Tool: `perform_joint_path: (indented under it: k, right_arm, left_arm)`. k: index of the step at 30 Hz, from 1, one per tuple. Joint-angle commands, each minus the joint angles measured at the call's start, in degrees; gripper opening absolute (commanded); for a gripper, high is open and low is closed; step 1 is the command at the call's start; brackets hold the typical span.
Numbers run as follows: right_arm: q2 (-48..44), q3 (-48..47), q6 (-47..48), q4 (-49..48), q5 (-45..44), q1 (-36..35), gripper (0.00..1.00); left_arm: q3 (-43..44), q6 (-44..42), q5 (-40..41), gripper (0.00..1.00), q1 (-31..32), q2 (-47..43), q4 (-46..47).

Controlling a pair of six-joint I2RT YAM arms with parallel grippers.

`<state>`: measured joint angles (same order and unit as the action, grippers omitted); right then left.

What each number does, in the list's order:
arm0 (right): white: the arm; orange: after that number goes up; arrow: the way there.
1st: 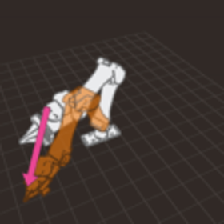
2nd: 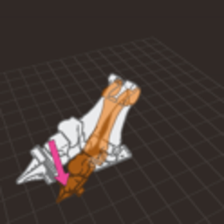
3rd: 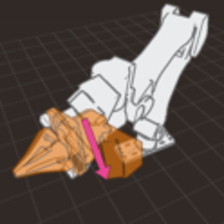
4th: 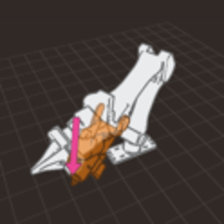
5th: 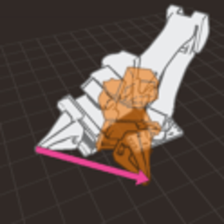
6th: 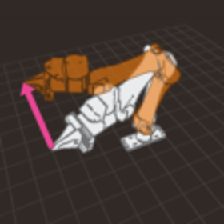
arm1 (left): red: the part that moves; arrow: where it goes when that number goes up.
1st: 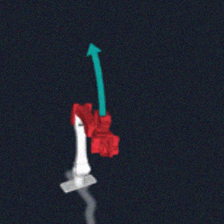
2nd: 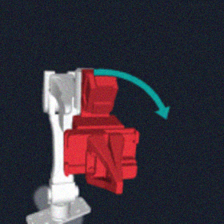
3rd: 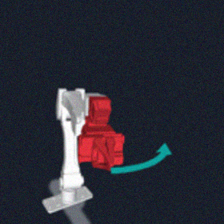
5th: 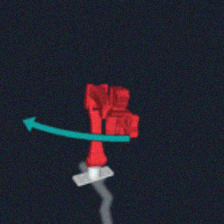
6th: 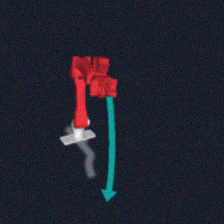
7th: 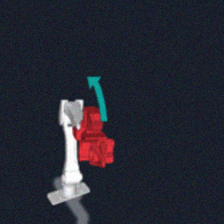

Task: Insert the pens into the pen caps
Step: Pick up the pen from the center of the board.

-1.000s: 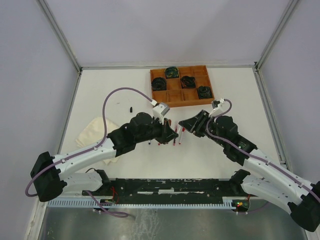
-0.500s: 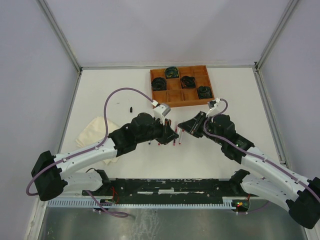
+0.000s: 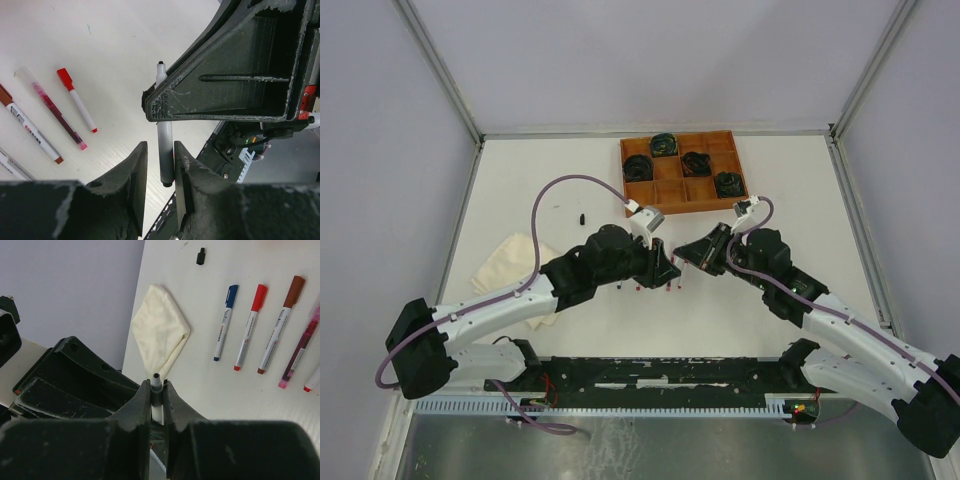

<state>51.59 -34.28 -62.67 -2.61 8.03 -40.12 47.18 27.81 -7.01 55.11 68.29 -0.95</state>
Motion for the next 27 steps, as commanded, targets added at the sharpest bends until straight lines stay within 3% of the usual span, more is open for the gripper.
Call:
perform_joint_path:
  k: [1, 15, 23, 27]
  right_arm:
    - [-0.35, -1.40, 1.06, -4.03, 2.91, -0.28, 0.07]
    - [-0.88, -5.31, 10.52, 0.99, 2.89, -1.02, 0.06]
    - [-0.27, -6.04, 12.22, -0.32, 3.56, -1.24, 0.07]
    - [-0.87, -5.33, 13.13, -1.74, 3.74, -1.31, 0.14]
  left_arm:
    - [2.77, 1.02, 1.29, 0.33, 0.22, 0.68, 2.20]
    - [3.30, 1.28, -0.04, 0.27, 0.23, 1.75, 2.01]
    - [3.24, 1.37, -0.89, 0.10, 0.21, 1.80, 1.74]
    - [3.35, 1.37, -0.44, 0.03, 0.24, 1.38, 0.93]
